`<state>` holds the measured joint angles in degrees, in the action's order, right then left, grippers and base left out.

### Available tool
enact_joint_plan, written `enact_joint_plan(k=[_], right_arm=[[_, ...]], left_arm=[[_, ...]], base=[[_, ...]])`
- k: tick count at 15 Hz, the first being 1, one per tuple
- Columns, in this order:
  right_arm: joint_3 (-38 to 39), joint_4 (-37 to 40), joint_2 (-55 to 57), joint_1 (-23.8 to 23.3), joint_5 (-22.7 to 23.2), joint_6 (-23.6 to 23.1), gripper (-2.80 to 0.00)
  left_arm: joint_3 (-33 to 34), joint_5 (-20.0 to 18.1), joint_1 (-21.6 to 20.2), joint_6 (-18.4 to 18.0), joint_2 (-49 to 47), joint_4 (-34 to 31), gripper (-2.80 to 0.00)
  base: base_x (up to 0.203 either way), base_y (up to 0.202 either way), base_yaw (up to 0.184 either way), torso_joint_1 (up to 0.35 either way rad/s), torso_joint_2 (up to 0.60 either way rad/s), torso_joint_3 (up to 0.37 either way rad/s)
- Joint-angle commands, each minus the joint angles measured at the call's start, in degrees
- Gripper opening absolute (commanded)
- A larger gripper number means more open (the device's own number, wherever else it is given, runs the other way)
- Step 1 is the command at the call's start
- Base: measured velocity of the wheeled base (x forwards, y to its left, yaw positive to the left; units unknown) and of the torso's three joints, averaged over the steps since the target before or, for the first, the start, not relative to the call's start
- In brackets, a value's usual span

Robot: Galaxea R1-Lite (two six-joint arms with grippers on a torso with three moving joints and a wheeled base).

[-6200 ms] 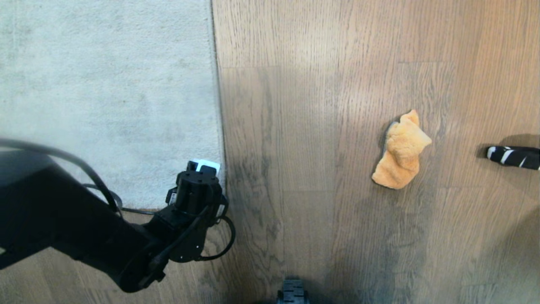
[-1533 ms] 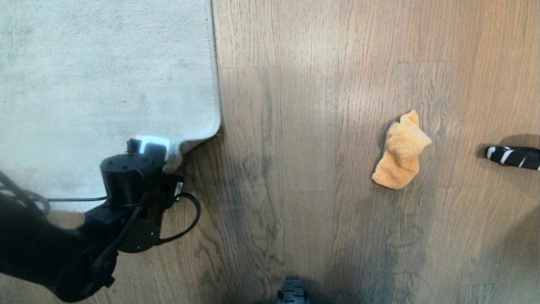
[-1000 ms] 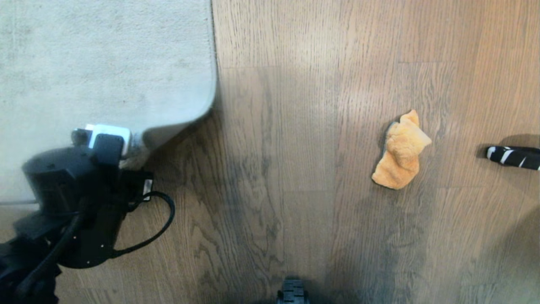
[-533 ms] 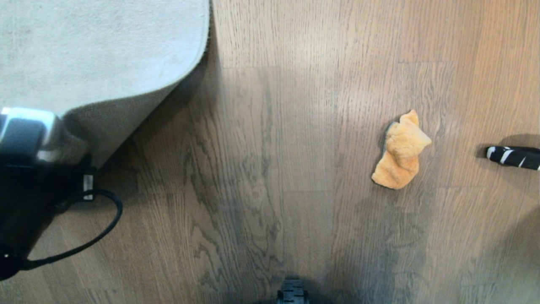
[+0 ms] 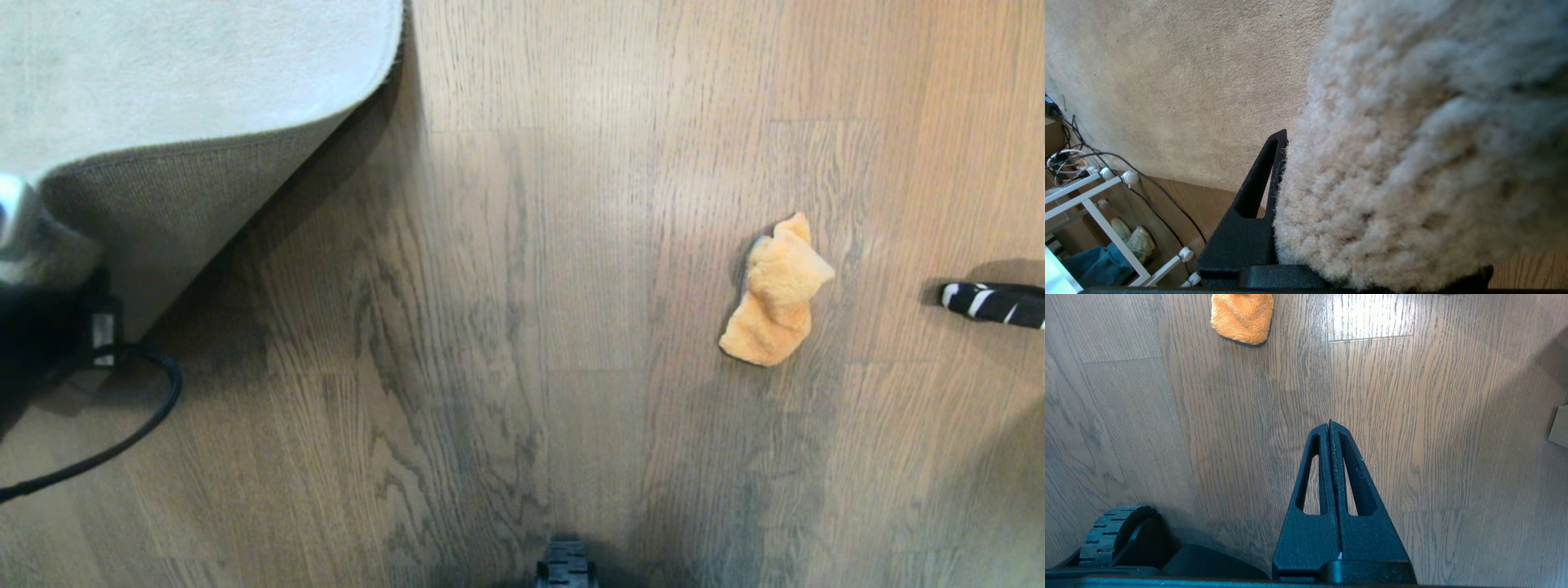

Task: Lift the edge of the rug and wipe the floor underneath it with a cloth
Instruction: Lift up the carpet

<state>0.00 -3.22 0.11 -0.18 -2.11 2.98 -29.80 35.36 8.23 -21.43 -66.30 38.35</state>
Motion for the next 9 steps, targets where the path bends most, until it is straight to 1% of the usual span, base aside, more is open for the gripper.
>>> enact_joint_plan(k=[1,9], right_arm=[[0.0,0.0,0.0,0.0,0.0,0.0,-2.8],[0.0,0.0,0.0,0.0,0.0,0.0,-2.8]], left_arm=[[1.0,0.5,-0.1,-0.2,1.8,0.4,-2.8],[1.7,0.9,-0.1,-0.2,4.1,0.0,-2.8]], base=[[0.0,0.0,0.0,0.0,0.0,0.0],[0.0,0.0,0.0,0.0,0.0,0.0]])
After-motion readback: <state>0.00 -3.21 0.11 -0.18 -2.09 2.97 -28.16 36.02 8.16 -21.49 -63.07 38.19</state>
